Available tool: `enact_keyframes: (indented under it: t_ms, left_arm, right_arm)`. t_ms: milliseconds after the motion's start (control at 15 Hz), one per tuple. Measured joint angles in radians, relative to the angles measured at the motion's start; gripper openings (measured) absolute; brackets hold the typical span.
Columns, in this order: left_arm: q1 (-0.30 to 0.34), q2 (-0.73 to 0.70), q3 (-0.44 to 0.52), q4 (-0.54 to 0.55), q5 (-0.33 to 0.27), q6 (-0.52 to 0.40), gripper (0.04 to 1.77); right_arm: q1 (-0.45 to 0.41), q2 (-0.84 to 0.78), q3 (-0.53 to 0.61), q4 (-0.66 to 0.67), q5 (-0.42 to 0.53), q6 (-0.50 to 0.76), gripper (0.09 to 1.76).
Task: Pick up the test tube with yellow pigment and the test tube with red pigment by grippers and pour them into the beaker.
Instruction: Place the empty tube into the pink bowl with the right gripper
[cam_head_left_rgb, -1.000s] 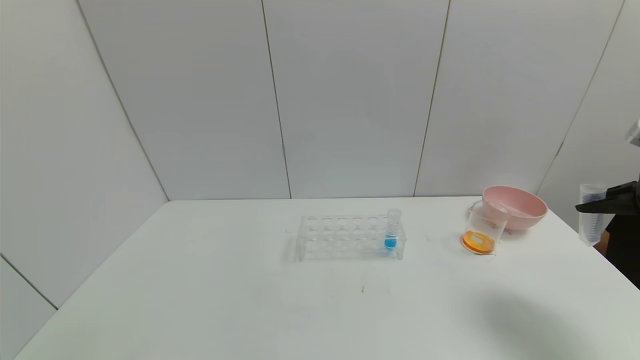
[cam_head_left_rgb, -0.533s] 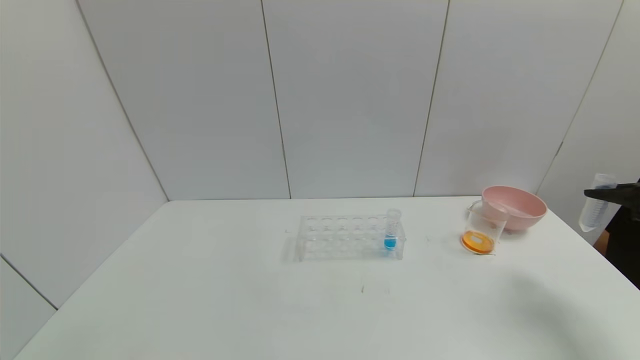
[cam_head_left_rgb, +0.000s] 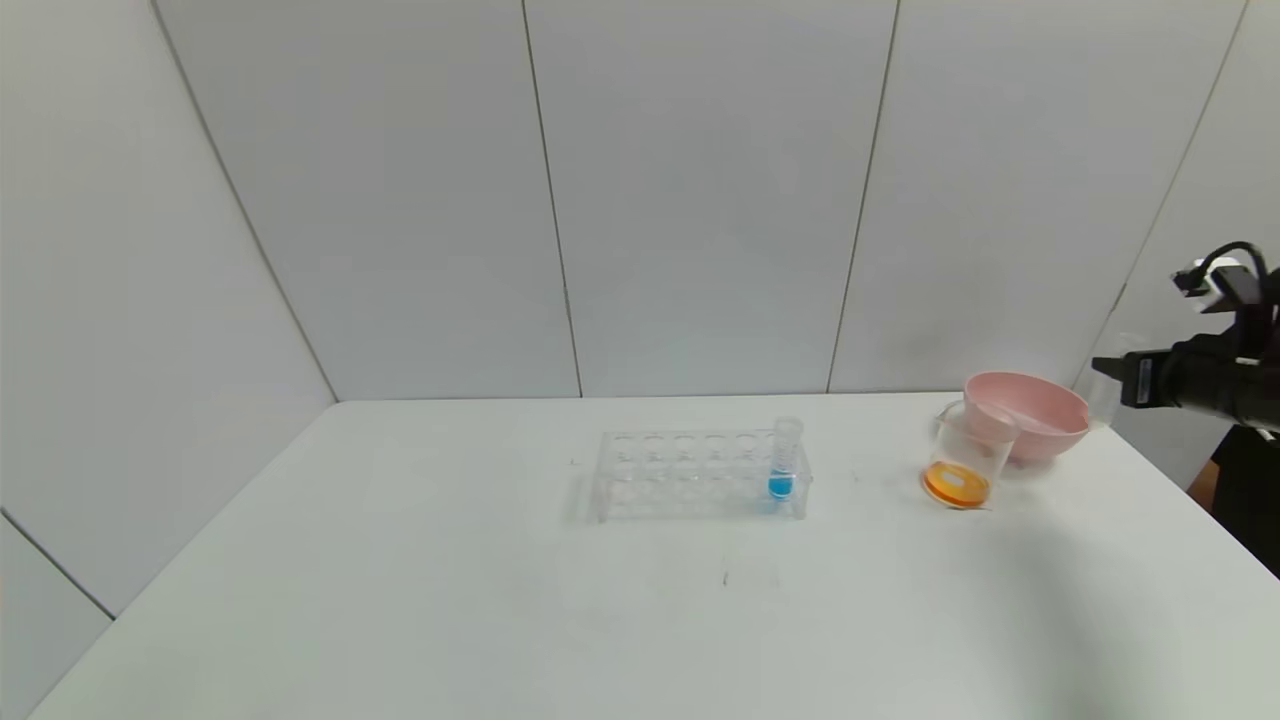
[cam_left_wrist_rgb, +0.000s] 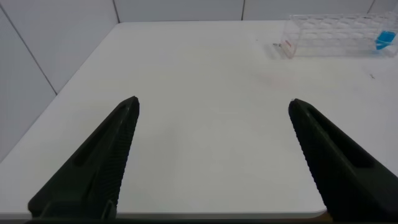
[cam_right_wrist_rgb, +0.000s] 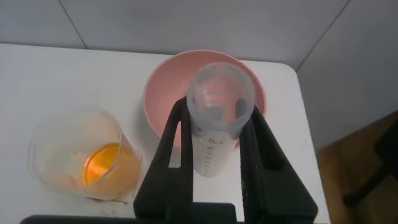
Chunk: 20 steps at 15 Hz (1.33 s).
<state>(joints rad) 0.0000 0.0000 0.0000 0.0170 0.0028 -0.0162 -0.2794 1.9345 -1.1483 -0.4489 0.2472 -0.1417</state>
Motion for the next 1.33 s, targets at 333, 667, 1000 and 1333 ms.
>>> enact_keyframes:
  t_ms: [333, 667, 1000, 1333]
  left_arm:
    - [0.000, 0.000, 0.000, 0.000, 0.000, 0.000, 1.72]
    - [0.000, 0.000, 0.000, 0.000, 0.000, 0.000, 1.72]
    - [0.000, 0.000, 0.000, 0.000, 0.000, 0.000, 1.72]
    - [0.000, 0.000, 0.000, 0.000, 0.000, 0.000, 1.72]
  right_arm:
    - [0.075, 0.135, -0.160, -0.003, -0.088, 0.062, 0.49]
    - [0.093, 0.257, -0.328, 0.013, -0.137, 0.062, 0.49]
    - [0.107, 0.323, -0.391, 0.042, -0.160, 0.066, 0.49]
    - [0.111, 0.331, -0.402, 0.043, -0.152, 0.067, 0.49]
